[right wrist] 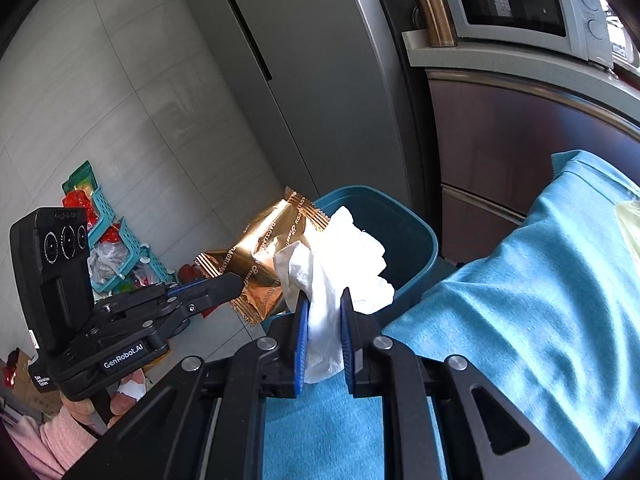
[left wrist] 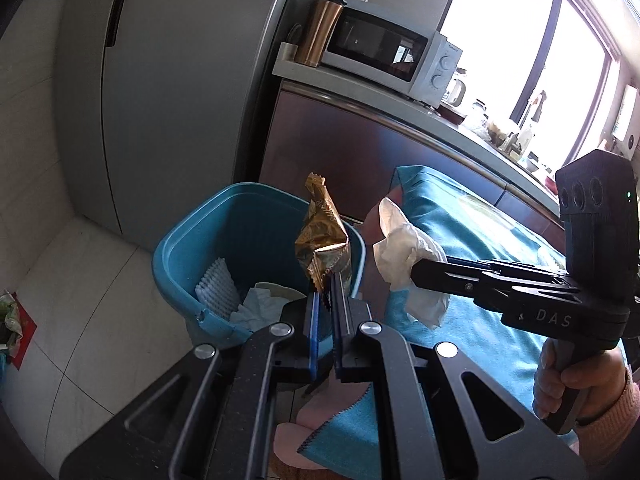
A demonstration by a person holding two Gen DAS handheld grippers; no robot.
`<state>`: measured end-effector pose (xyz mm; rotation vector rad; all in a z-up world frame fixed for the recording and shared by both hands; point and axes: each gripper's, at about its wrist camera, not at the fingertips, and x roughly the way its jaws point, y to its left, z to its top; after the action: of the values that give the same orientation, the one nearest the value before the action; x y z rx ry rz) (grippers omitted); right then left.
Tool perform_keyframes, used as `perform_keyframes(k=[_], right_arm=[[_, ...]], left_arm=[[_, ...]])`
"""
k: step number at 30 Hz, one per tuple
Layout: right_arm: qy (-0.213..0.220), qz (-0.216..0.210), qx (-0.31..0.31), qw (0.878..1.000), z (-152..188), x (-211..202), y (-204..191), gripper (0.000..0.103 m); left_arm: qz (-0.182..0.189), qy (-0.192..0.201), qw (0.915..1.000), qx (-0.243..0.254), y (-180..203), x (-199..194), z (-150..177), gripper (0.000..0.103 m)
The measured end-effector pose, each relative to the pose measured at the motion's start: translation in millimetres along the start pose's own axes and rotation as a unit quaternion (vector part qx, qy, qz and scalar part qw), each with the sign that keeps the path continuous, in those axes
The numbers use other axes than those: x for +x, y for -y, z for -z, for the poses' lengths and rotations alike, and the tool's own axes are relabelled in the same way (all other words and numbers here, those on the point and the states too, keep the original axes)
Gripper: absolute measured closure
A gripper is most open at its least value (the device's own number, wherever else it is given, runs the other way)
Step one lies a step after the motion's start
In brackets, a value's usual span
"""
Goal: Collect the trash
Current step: 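Carry the gold wrapper and tissue to the teal bin and open both tools, then withdraw both open tools from the bin toward the table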
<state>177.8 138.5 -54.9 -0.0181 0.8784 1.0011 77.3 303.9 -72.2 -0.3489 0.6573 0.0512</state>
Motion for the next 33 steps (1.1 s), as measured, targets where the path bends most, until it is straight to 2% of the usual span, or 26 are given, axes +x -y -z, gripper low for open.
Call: perform_keyframes(k=[14, 19, 21, 22, 26, 33], right_arm=[[-0.048, 0.012, 0.001, 0.999, -17, 52, -6, 0.089], [-0.061, 0.028, 0.000, 0.998, -22, 63, -8, 0.083], [-0.068, 0.033, 0.002, 0.997, -23, 68, -8, 0.082], [-0.072, 0.034, 0.005, 0.997, -24, 70, -8, 0.078], [-0.069, 0.033, 0.013, 0.997, -23, 68, -5, 0.074], [-0.049, 0.024, 0.025, 0.998, -17, 47, 4, 0.073]], left_arm=[[-0.030, -0.030, 0.9989, -0.017, -23, 39, 2, 0.097], [-0.036, -0.045, 0.9979, -0.029, -30, 56, 6, 0.097], [-0.035, -0.050, 0.9976, -0.032, -32, 61, 8, 0.092], [-0.037, -0.052, 0.9974, -0.034, -32, 63, 9, 0.091], [-0.037, -0.051, 0.9973, -0.037, -31, 63, 13, 0.090], [-0.027, -0.026, 0.9991, -0.019, -18, 44, 11, 0.087]])
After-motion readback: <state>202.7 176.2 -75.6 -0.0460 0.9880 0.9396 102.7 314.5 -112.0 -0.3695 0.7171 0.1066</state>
